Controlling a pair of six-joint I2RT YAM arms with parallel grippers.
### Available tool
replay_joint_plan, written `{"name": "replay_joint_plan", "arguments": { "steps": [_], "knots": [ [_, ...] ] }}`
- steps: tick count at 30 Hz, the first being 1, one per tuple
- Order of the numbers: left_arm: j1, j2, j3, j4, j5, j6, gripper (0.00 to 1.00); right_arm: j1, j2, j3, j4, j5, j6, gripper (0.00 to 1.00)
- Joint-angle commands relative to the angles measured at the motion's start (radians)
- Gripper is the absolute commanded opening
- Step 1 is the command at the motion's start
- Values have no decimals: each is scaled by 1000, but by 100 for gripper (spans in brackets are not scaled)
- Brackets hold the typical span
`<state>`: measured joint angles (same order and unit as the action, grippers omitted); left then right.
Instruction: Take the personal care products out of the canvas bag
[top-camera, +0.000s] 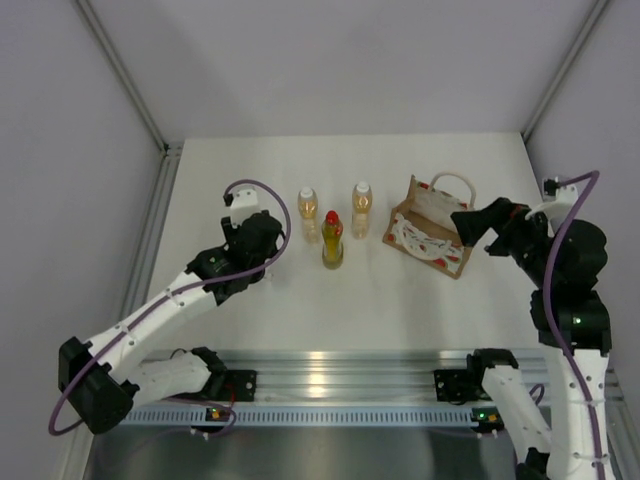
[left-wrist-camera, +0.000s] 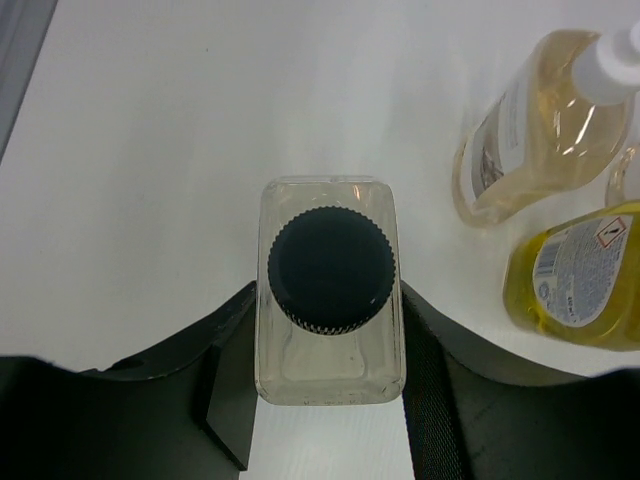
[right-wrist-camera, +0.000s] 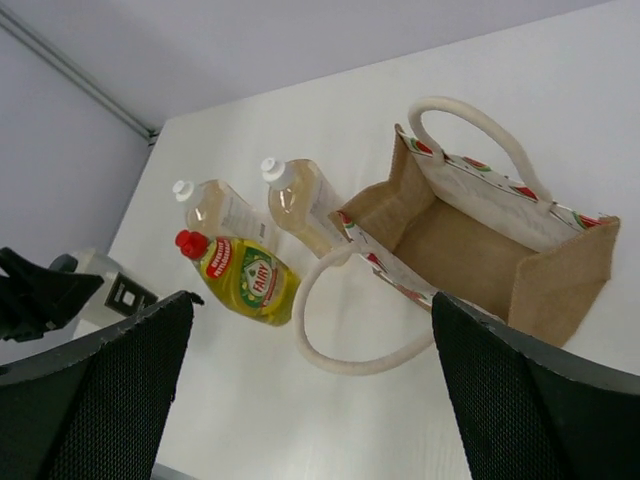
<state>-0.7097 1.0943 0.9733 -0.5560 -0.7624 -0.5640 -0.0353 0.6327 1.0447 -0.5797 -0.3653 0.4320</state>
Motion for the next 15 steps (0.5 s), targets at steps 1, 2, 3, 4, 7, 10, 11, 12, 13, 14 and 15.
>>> {"name": "replay_joint_plan", "arguments": {
  "steps": [1,2,3,4,7,10,11,12,13,14,15],
  "knots": [
    [-2,-91,-54,156,-19,-43,0,28,-57,38,-94,132,-75,99],
    [-2,-103,-77,171,-2,-46,0,28,-67,29,-95,126,-73,99],
    [-4,-125,-100,191,23,-45,0,28,-88,26,-97,117,-75,100],
    [-7,-134,-123,227,58,-46,0,28,-97,21,-103,114,-75,99],
    [-36,-148,-195,278,77,-54,0,28,-122,15,-112,108,-78,100],
    [-91,-129,-225,297,66,-51,0,28,-130,14,-123,105,-82,100],
    [-111,-125,-232,310,22,-50,0,28,-131,9,-124,103,-82,99],
    [-149,-123,-245,315,2,-51,0,28,-136,6,-124,100,-84,99],
    [-166,-119,-251,324,-15,-51,0,28,-139,2,-124,100,-85,100],
    [-178,-114,-255,332,-27,-57,0,28,-140,-6,-123,100,-84,99],
    [-201,-114,-263,332,-58,-66,0,28,-143,-9,-123,98,-84,100]
  ]
}}
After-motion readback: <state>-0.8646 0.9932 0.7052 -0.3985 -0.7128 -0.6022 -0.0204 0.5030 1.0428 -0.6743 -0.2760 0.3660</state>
